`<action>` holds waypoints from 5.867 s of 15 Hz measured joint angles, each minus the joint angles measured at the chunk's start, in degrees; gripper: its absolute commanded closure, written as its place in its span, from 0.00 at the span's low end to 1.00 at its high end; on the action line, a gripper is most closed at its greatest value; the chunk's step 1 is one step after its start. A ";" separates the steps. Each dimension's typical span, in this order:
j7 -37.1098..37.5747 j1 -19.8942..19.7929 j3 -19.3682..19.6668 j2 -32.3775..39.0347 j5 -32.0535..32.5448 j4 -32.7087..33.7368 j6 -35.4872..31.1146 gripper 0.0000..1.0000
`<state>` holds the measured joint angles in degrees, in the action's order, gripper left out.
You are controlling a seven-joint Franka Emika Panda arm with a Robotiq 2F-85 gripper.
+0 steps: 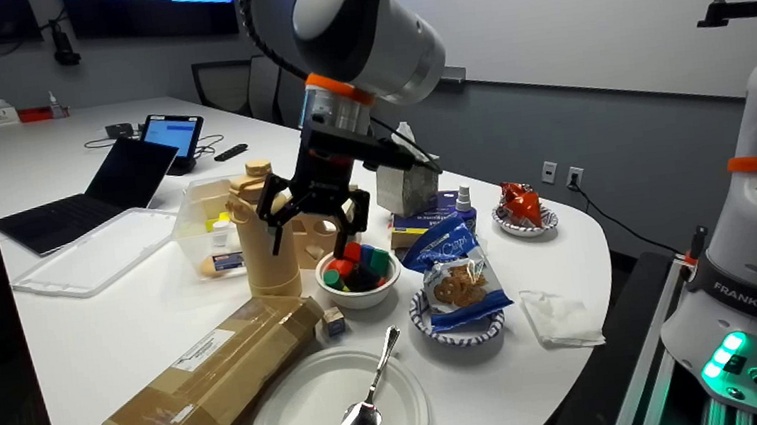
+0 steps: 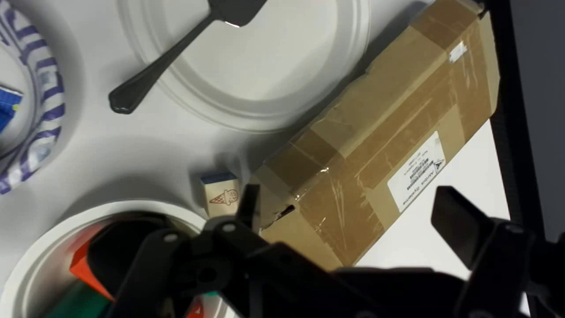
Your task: Open the lid of the cardboard box
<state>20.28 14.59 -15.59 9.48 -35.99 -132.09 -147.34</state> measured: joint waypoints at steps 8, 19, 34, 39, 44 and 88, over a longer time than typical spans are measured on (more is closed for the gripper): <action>1.54 1.40 -1.20 12.30 -1.12 7.38 -4.27 0.00; 9.44 5.50 -2.69 12.42 -6.51 2.02 -13.68 0.00; 12.37 5.83 -1.83 15.56 -6.98 1.30 -19.81 0.00; 12.37 5.83 -1.67 15.95 -6.98 1.66 -19.97 0.00; 12.26 5.87 -0.45 16.57 -6.58 2.63 -19.97 0.00; 30.65 16.91 10.23 12.73 21.74 5.20 -21.93 0.00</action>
<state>50.93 31.50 -5.35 22.21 -14.26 -126.89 -169.27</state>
